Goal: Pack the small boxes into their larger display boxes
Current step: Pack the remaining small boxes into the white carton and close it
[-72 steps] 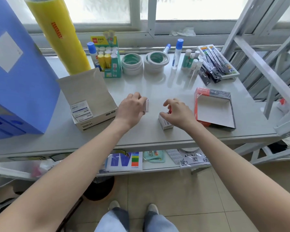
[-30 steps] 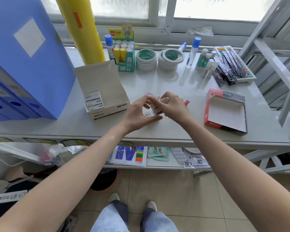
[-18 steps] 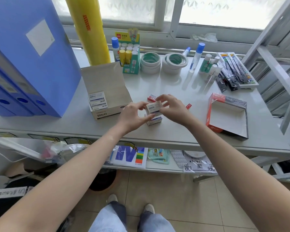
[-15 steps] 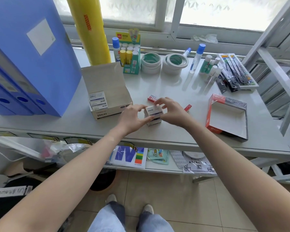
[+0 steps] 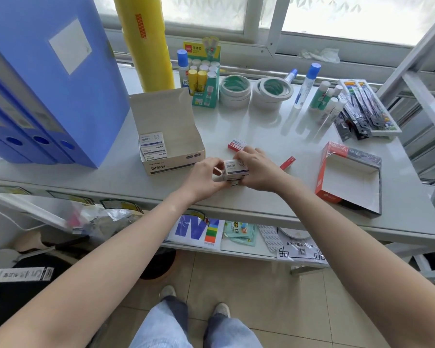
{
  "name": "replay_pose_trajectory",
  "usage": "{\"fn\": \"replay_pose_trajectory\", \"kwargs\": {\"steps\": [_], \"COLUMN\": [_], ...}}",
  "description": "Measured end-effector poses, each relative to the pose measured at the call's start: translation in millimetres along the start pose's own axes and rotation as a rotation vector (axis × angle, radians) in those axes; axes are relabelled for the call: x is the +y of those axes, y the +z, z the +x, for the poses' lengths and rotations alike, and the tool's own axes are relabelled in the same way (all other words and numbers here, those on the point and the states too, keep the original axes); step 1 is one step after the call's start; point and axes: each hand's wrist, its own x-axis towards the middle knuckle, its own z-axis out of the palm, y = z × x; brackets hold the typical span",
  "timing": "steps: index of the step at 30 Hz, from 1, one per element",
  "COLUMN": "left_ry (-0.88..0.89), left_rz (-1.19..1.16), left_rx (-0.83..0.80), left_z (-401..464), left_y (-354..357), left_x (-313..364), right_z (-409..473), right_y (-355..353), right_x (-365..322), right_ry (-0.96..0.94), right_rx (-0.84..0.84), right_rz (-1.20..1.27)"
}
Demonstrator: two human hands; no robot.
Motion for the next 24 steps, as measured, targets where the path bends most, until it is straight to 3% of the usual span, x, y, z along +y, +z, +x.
{"fn": "replay_pose_trajectory", "kwargs": {"steps": [10, 16, 19, 24], "left_ry": [0.019, 0.097, 0.130, 0.119], "left_rz": [-0.030, -0.030, -0.032, -0.005], "left_rx": [0.009, 0.018, 0.120, 0.437], "left_z": [-0.1, -3.3, -4.2, -2.0], "left_y": [-4.0, -16.9, -33.2, -66.6], "left_x": [-2.2, 1.1, 3.9, -4.1], "right_z": [6.7, 8.4, 13.3, 29.1], "right_y": [0.9, -10.1, -23.8, -41.2], "right_x": [-4.5, -12.5, -19.3, -38.7], "right_ry": [-0.004, -0.028, -0.035, -0.061], "right_rx": [-0.038, 0.079, 0.173, 0.301], "right_rz": [-0.020, 0.050, 0.050, 0.099]}}
